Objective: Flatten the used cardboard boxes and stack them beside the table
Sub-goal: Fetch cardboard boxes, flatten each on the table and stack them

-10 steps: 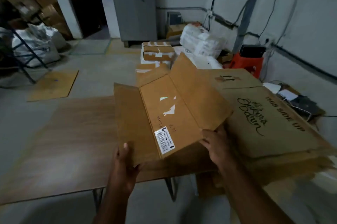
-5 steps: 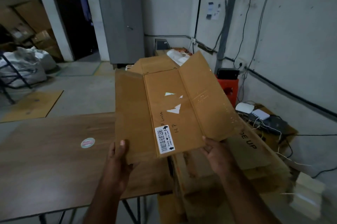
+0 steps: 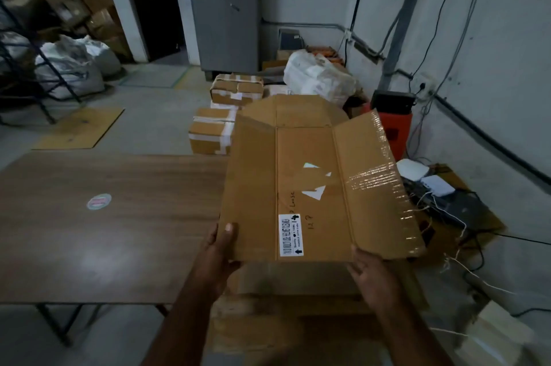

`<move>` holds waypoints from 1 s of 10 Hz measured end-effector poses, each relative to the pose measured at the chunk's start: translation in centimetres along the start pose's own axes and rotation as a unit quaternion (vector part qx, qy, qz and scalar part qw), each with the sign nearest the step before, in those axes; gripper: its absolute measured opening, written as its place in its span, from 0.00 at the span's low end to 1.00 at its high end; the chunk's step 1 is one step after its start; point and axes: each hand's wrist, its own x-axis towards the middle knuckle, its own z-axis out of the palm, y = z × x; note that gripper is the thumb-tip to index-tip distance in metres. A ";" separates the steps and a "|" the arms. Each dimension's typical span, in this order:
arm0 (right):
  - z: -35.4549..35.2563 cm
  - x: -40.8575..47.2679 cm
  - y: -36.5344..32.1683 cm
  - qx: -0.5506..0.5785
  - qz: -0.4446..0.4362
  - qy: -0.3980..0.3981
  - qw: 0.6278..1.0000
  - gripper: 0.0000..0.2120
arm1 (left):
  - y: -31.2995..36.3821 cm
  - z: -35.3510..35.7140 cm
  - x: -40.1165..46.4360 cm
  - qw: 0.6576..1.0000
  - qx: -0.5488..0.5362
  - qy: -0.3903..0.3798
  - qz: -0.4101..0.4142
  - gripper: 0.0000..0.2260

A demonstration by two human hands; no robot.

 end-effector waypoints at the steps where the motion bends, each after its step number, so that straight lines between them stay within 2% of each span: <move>1: -2.5 2.1 0.1 -0.077 0.001 0.000 0.997 0.07 | -3.9 0.6 0.1 0.998 0.023 0.039 -0.048 0.17; 2: -4.5 3.5 0.9 -0.196 -0.056 0.016 0.979 0.11 | -6.6 0.6 0.0 0.992 0.031 0.080 -0.089 0.13; 3: -5.6 5.1 1.2 -0.180 -0.039 0.036 0.982 0.24 | -7.7 0.6 0.7 0.980 0.094 0.146 -0.097 0.15; 4: -5.3 5.5 1.2 -0.158 -0.030 0.041 0.986 0.26 | -7.9 0.4 1.7 0.972 0.096 0.198 -0.083 0.13; 5: -4.8 5.6 0.5 -0.134 -0.031 0.066 0.988 0.21 | -7.4 0.4 2.2 0.973 0.086 0.202 -0.066 0.11; 6: -4.5 5.6 0.0 -0.106 -0.042 0.090 0.989 0.20 | -7.4 -0.7 2.9 0.968 0.104 0.222 -0.060 0.15; 7: -4.4 4.3 -0.2 -0.170 -0.105 0.119 0.973 0.30 | -8.1 -0.8 2.9 0.962 0.133 0.232 -0.056 0.18; 8: -4.9 4.5 -0.3 -0.438 -0.263 0.160 0.844 0.39 | -8.5 -0.1 2.3 0.948 0.186 0.255 -0.034 0.18; 9: -4.9 5.6 -0.6 -0.691 -0.267 0.139 0.657 0.37 | -8.9 0.0 2.3 0.915 0.310 0.259 -0.004 0.19; 10: -4.4 6.0 -0.7 -0.770 -0.214 0.091 0.594 0.36 | -9.0 0.3 2.5 0.859 0.431 0.276 -0.004 0.20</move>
